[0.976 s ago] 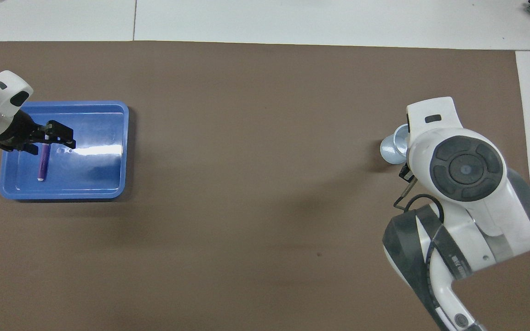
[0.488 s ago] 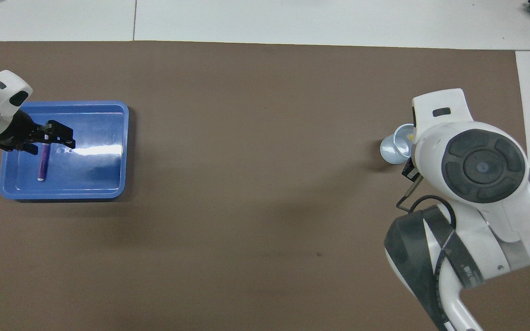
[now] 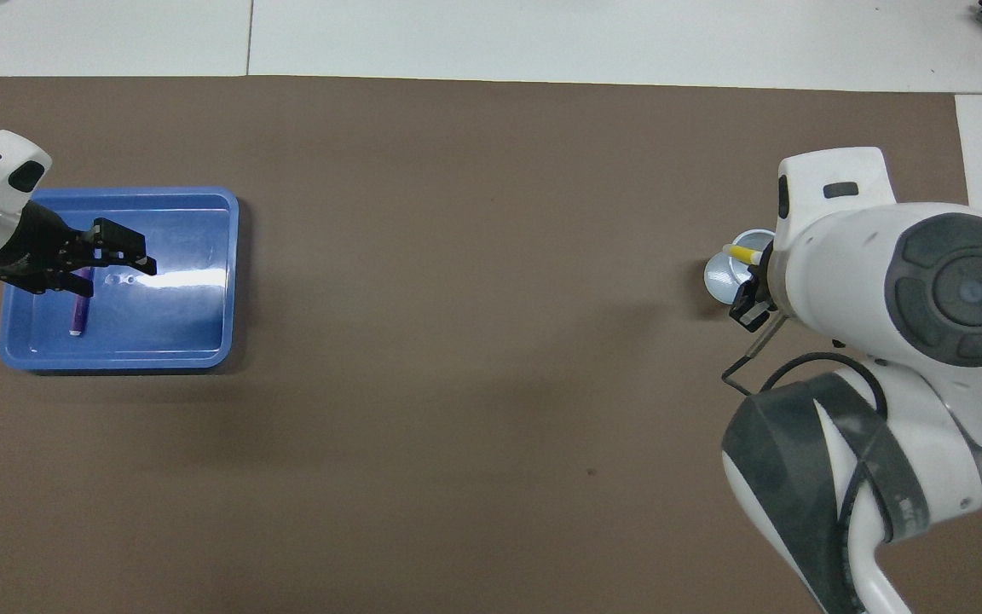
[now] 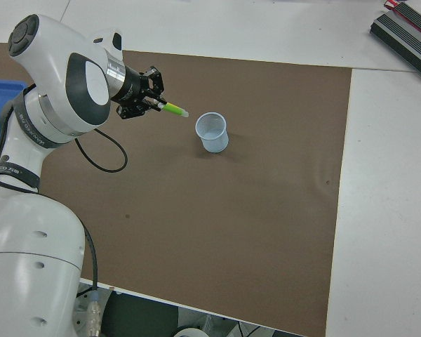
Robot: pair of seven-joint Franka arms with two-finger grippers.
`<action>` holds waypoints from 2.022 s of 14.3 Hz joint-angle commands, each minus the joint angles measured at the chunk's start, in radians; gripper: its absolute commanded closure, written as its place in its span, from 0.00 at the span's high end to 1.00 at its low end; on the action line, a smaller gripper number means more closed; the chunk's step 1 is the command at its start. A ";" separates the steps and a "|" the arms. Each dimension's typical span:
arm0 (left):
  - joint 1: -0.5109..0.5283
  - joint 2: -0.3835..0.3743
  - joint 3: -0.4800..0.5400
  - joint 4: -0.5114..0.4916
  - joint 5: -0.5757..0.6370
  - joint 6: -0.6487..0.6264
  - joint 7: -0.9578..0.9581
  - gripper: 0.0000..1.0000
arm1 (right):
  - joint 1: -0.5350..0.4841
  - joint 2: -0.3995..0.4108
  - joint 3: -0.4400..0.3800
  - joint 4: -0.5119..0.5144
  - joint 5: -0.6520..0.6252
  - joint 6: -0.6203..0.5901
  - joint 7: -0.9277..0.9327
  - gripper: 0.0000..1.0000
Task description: Right arm passes pens to left for tray arrangement
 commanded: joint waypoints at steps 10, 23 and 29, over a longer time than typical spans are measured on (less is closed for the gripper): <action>-0.039 -0.056 -0.003 -0.016 -0.452 -0.212 -0.670 0.98 | -0.009 0.010 0.006 0.046 0.311 -0.054 0.414 0.00; -0.102 -0.079 0.003 -0.075 -0.645 -0.151 -0.903 0.98 | -0.012 0.021 0.006 0.061 0.669 -0.028 0.920 0.00; -0.099 -0.079 0.004 -0.078 -0.641 -0.149 -0.898 0.98 | -0.012 0.027 0.006 0.061 0.790 0.051 1.118 0.00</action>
